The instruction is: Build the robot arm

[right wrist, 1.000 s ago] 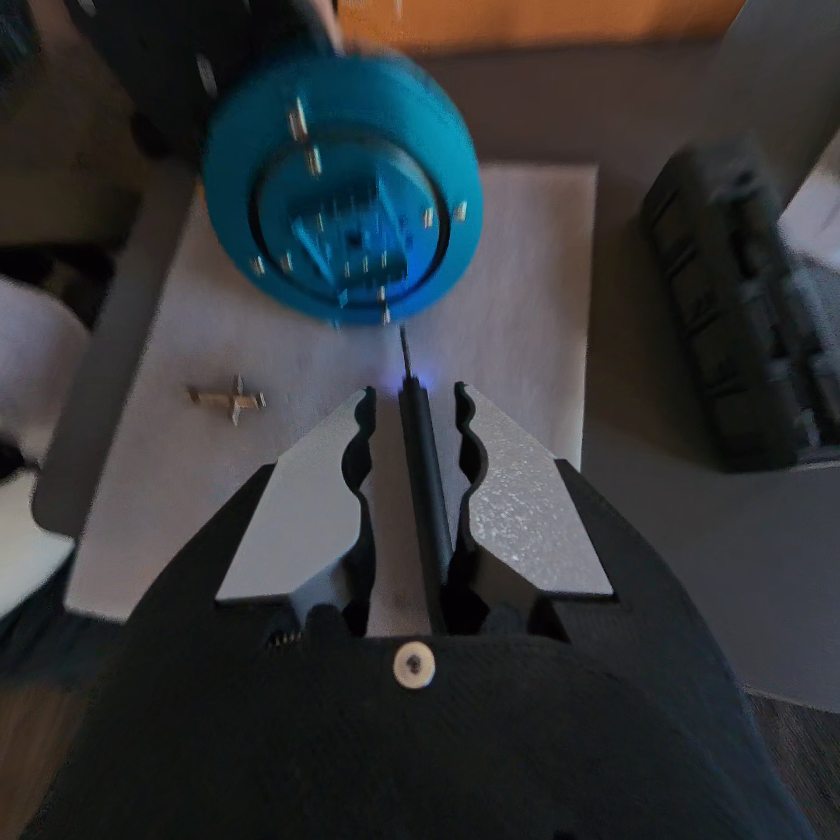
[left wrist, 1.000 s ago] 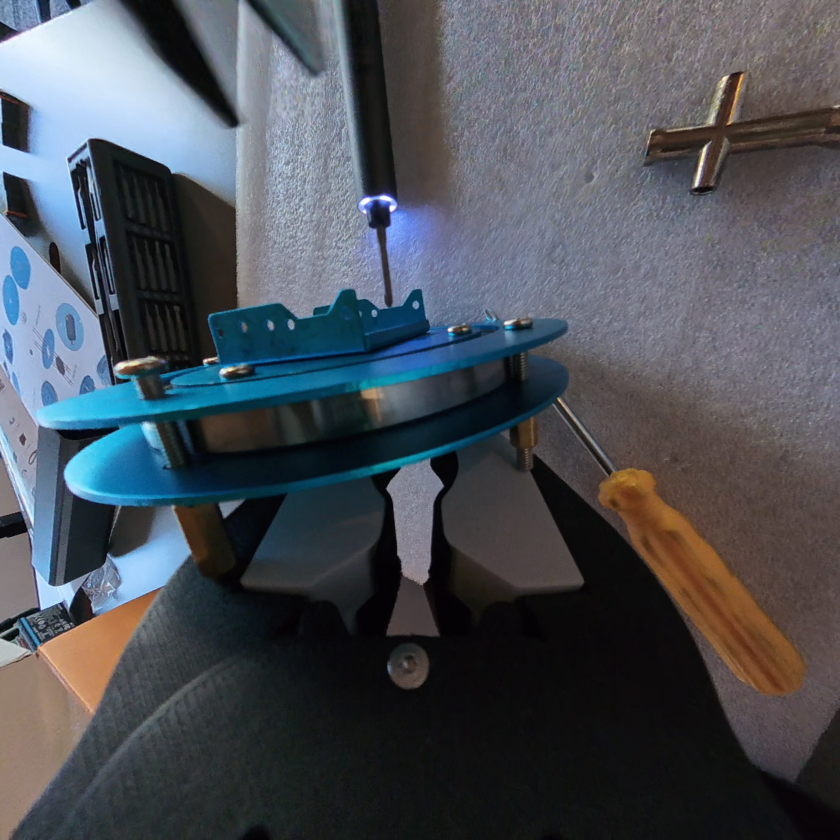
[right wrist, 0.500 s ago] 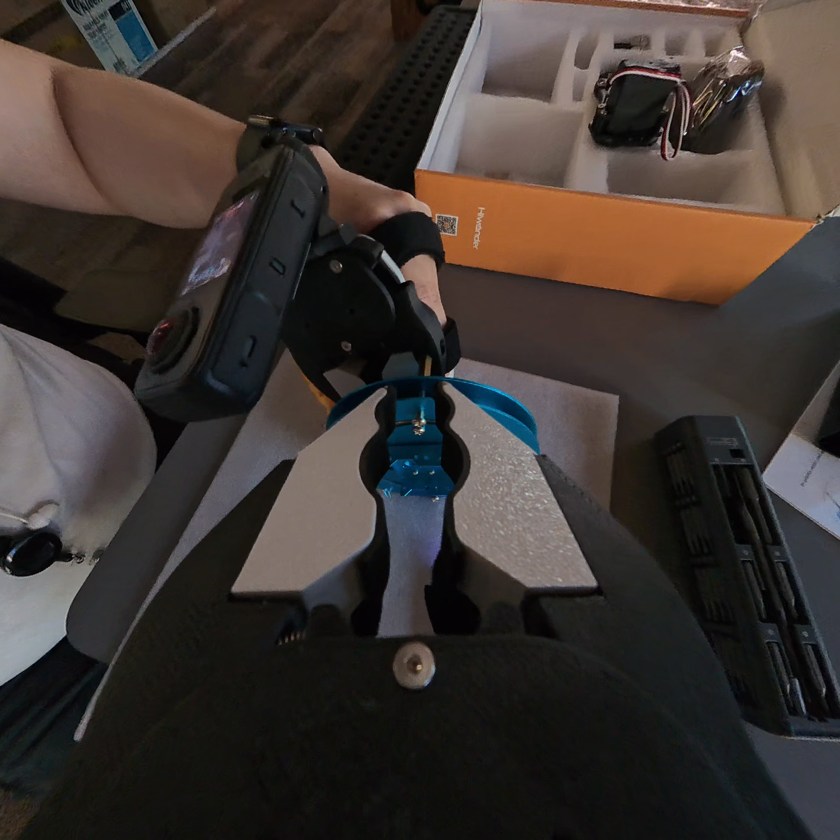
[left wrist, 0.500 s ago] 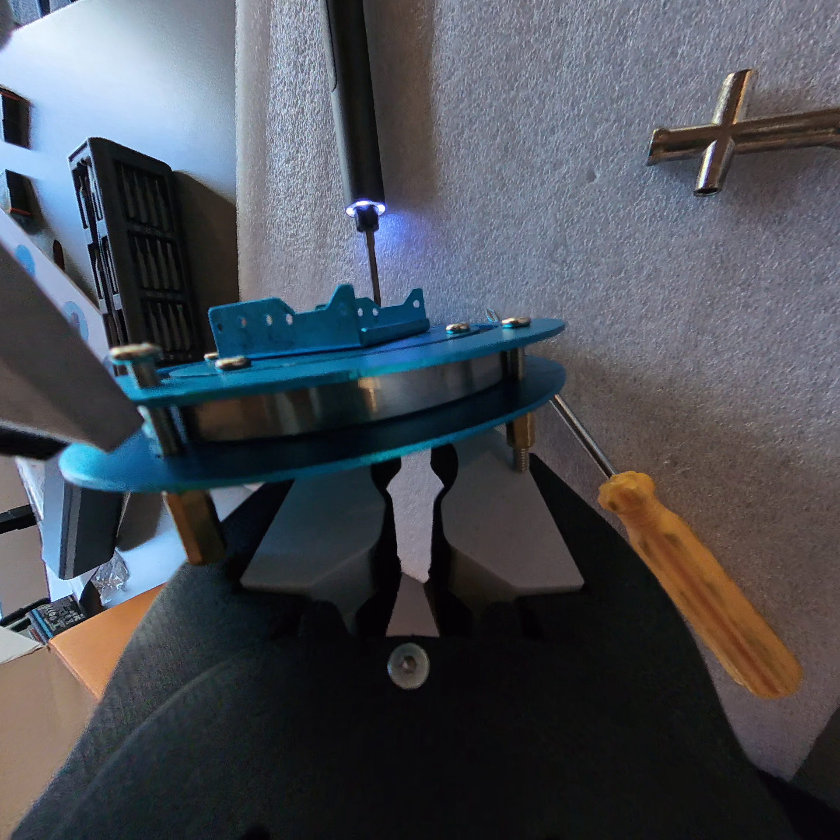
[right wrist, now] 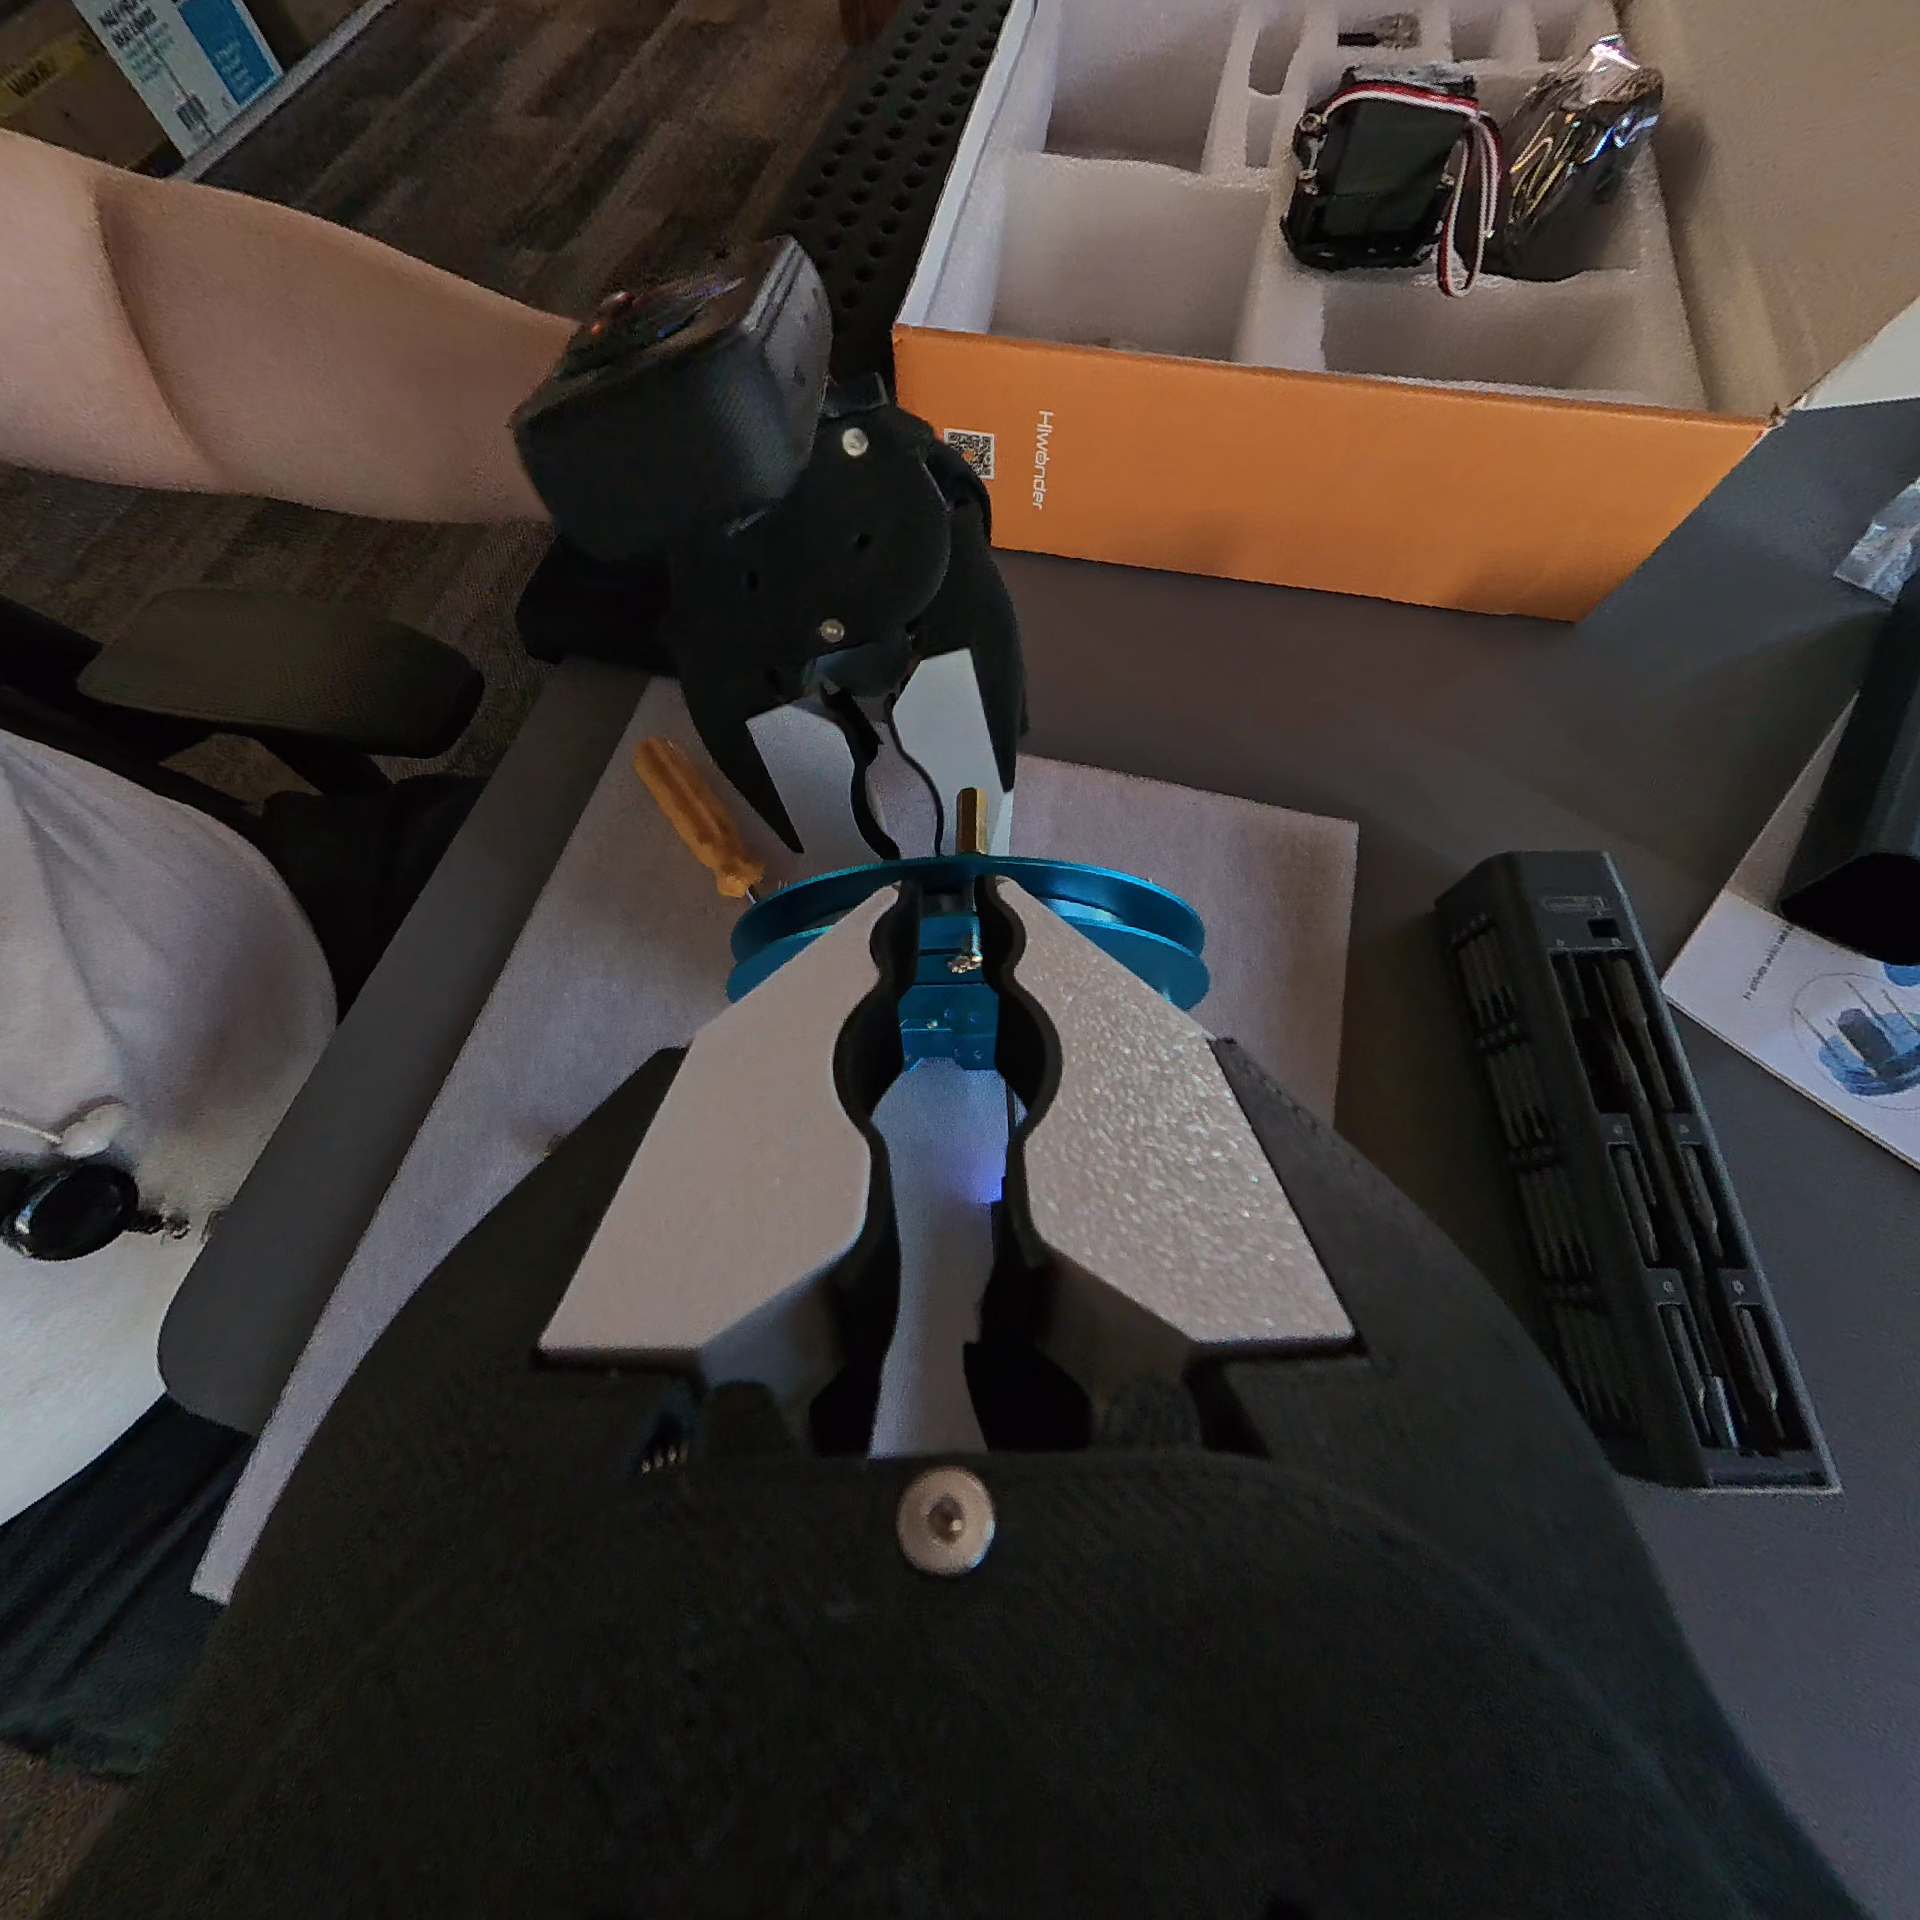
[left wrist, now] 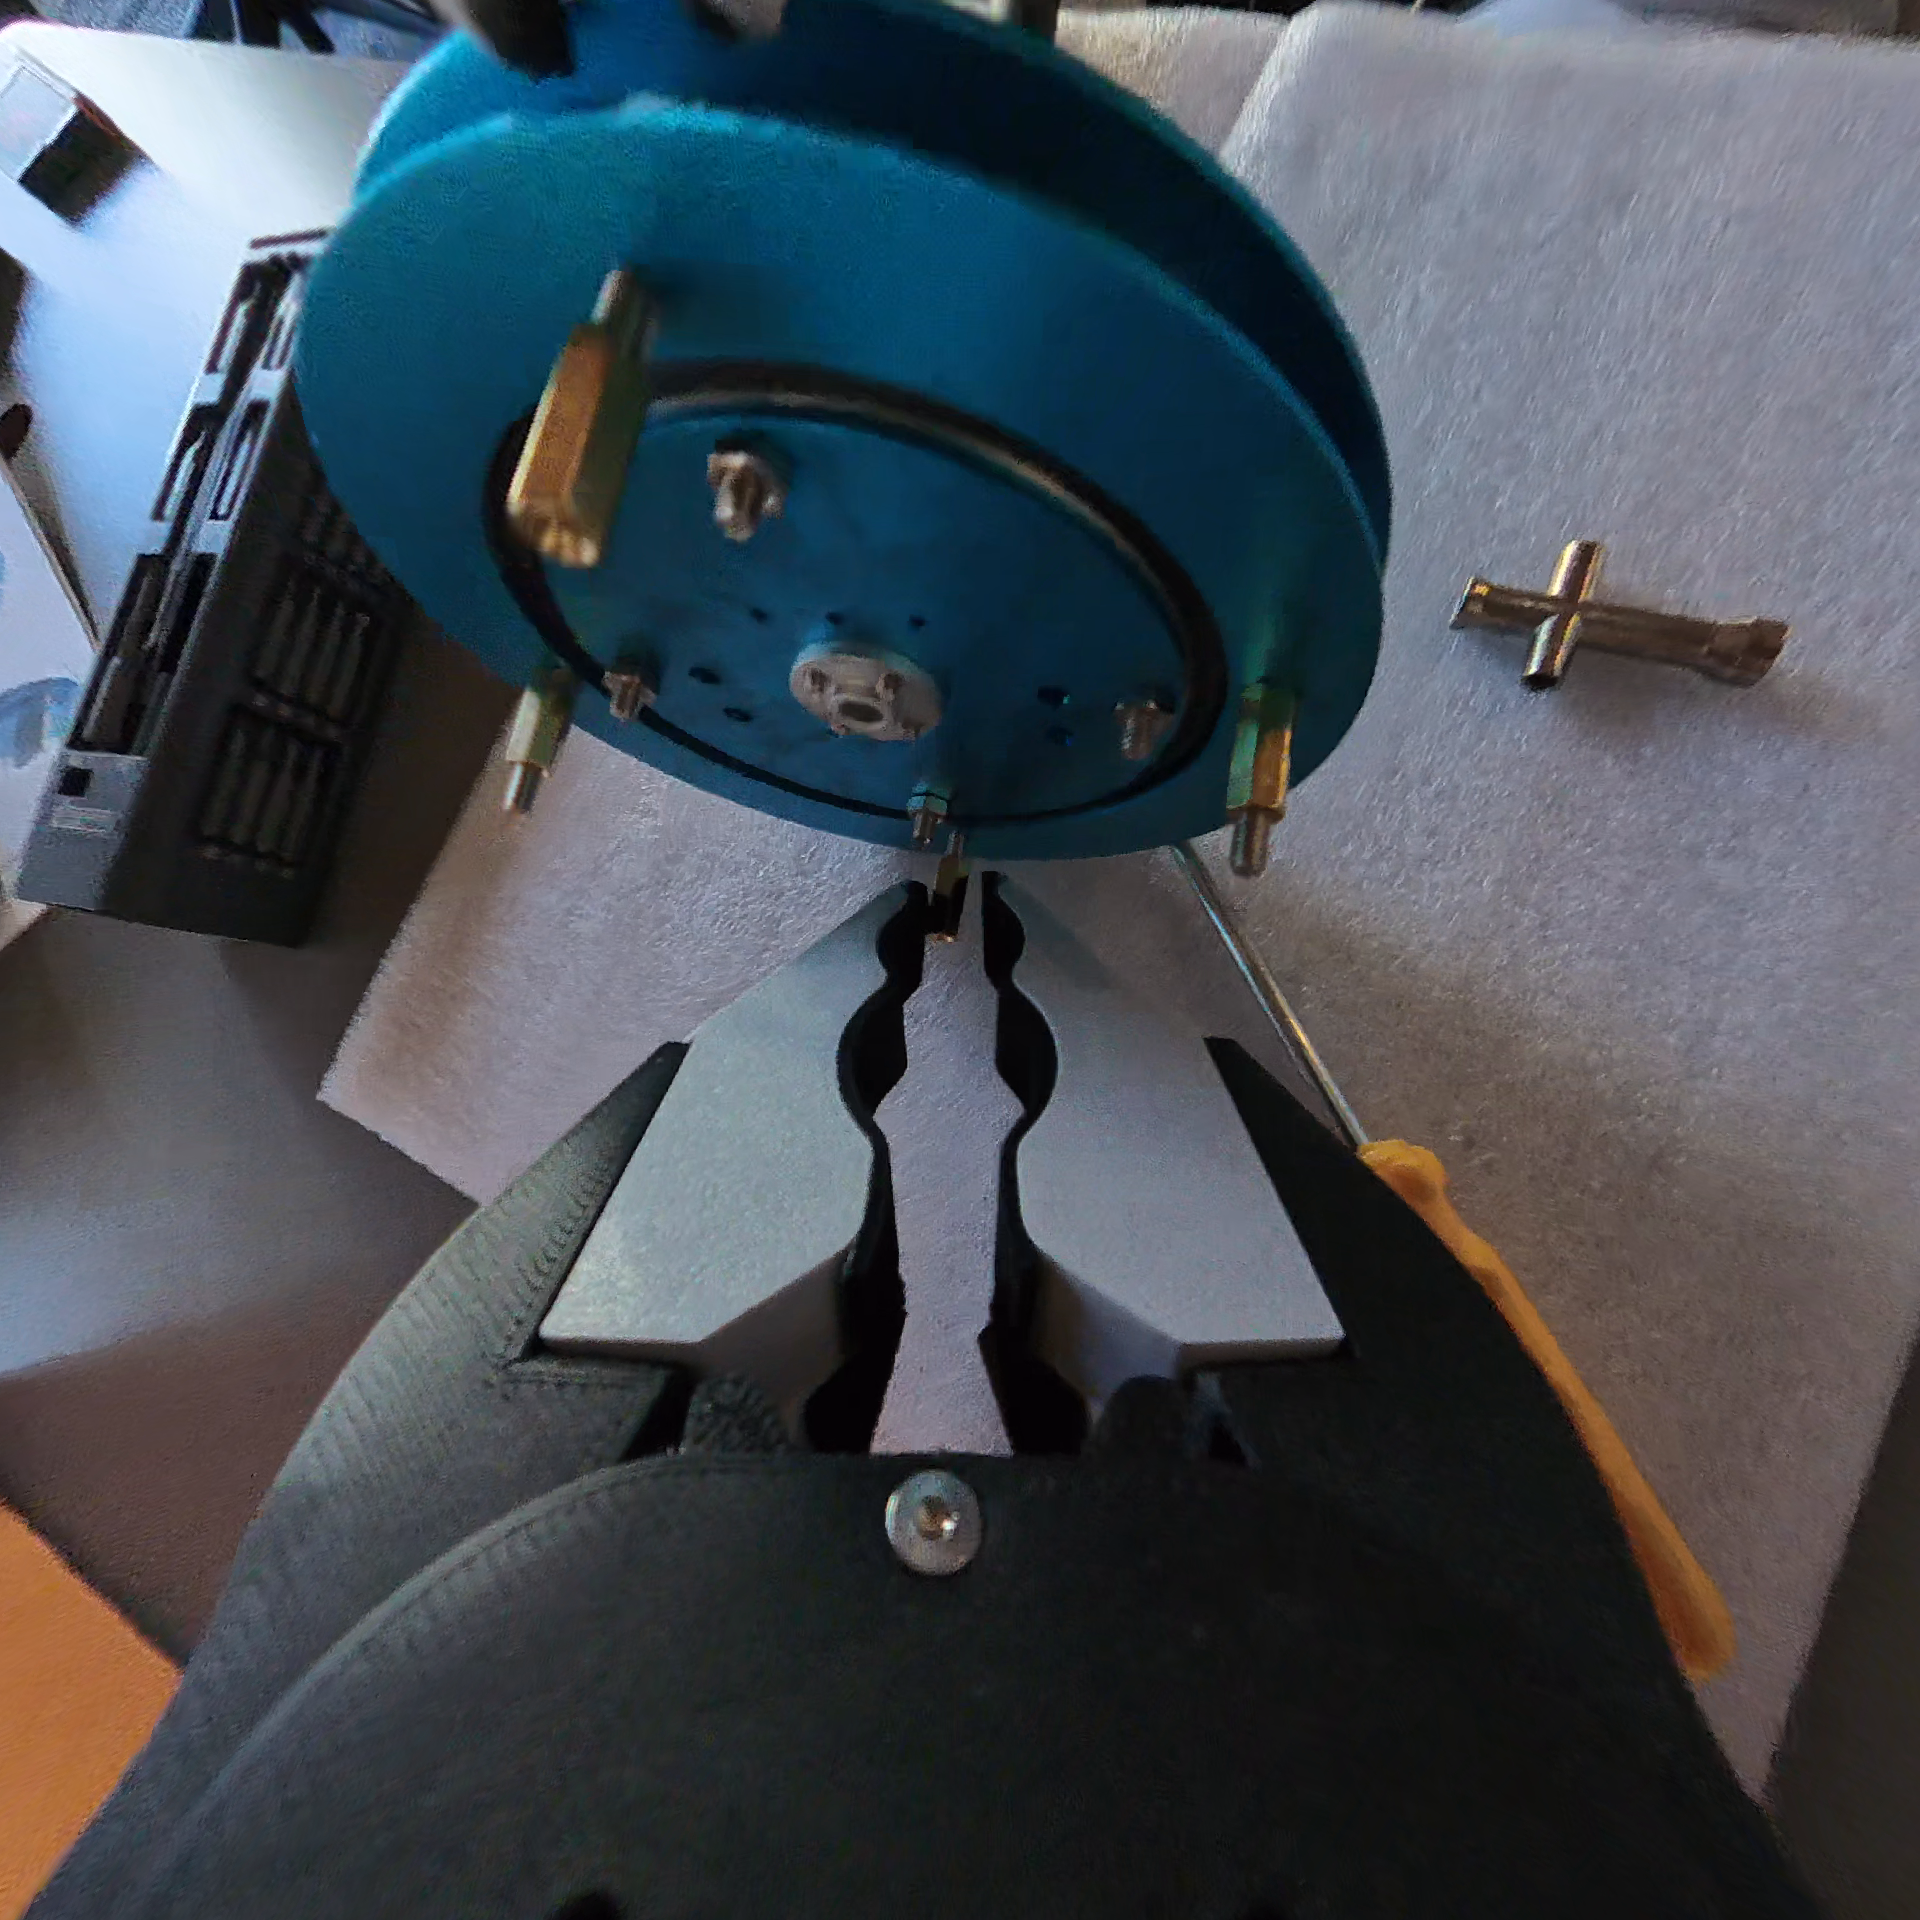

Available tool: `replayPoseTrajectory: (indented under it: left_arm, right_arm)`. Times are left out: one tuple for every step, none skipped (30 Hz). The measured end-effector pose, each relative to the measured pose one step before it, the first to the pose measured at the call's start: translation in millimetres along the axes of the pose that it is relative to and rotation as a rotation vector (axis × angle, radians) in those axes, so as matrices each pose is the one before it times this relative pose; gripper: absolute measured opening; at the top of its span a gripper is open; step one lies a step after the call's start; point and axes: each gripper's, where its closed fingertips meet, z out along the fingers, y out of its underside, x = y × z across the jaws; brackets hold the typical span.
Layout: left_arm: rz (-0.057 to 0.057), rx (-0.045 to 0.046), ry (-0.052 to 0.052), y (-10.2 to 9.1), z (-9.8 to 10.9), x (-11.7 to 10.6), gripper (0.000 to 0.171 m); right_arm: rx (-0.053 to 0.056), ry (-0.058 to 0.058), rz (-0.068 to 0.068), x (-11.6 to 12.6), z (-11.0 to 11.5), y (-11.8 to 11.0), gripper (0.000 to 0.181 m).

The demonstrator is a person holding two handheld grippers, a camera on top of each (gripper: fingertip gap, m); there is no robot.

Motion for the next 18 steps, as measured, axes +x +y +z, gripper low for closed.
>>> replayPoseTrajectory:
  left_arm:
    - [-0.0222,0.01853,0.0132,-0.66,0.00,0.89,0.011]
    - [-0.0168,0.01671,0.0123,-0.55,0.21,0.79,0.013]
    - [-0.0106,0.01661,0.0110,-0.65,0.47,0.87,0.014]
    - [-0.0051,0.01829,0.0066,-0.68,0.68,0.20,0.014]
    - [0.0012,0.02085,0.0011,-0.84,0.76,-0.51,0.013]
    - [0.0066,0.02152,-0.0024,-0.75,0.49,-0.61,0.011]
    - [0.0049,0.01908,-0.0061,-0.38,0.03,-0.95,0.007]
    - [-0.0018,0.01454,-0.0032,-0.10,-0.20,-0.68,0.007]
    - [-0.0080,0.00401,0.0012,0.19,-0.60,-0.21,0.007]
    - [-0.0077,0.00031,0.0033,0.22,-0.62,0.22,0.007]
    - [-0.0050,-0.00089,0.0013,0.42,-0.46,-0.07,0.007]
    - [-0.0043,-0.00485,0.0002,0.92,0.03,-0.40,0.008]
    - [-0.0047,-0.00726,0.0011,1.22,0.23,-0.25,0.007]
    - [-0.0045,-0.00292,0.0038,0.43,0.28,0.04,0.007]
    - [-0.0040,-0.00035,0.0048,0.02,0.00,0.23,0.006]
    - [-0.0044,-0.00055,0.0046,0.13,0.07,0.16,0.006]
    - [-0.0022,-0.00021,0.0038,0.15,-0.08,0.26,0.006]
    - [0.0038,-0.00043,0.0005,0.03,0.05,0.44,0.006]
  right_arm:
    - [0.0018,-0.0024,0.0023,0.31,-0.80,0.70,0.010]
    - [0.0022,-0.0015,0.0038,0.44,-0.61,0.52,0.010]
    - [0.0017,-0.0014,0.0044,0.51,-0.32,0.37,0.010]
    - [0.0012,-0.0023,0.0026,0.21,-0.23,0.24,0.010]
    - [0.0007,-0.0028,0.0001,0.01,0.07,0.11,0.010]
    - [0.0009,-0.0030,-0.0016,-0.40,0.12,-0.04,0.010]
    - [0.0006,-0.0022,-0.0003,-0.29,0.27,-0.11,0.010]
    - [0.0012,-0.0008,0.0013,0.10,0.27,-0.07,0.010]
    - [0.0019,-0.0002,0.0002,0.17,0.27,-0.25,0.010]
    - [0.0015,-0.0005,0.0009,0.17,0.23,-0.19,0.010]
    - [0.0000,-0.0019,0.0015,0.13,0.21,-0.05,0.010]
    - [-0.0005,-0.0015,0.0007,0.14,0.12,-0.05,0.010]
    - [-0.0016,0.0001,-0.0004,0.24,0.08,-0.03,0.010]
    - [-0.0020,0.0007,-0.0018,0.11,-0.02,0.09,0.010]
    - [-0.0018,0.0003,-0.0018,-0.03,-0.01,0.07,0.010]
    - [-0.0012,-0.0001,-0.0012,-0.23,0.12,-0.07,0.010]
    - [-0.0007,-0.0007,-0.0021,-0.45,0.14,0.00,0.010]
    - [-0.0011,-0.0003,-0.0049,-0.60,0.31,-0.17,0.011]
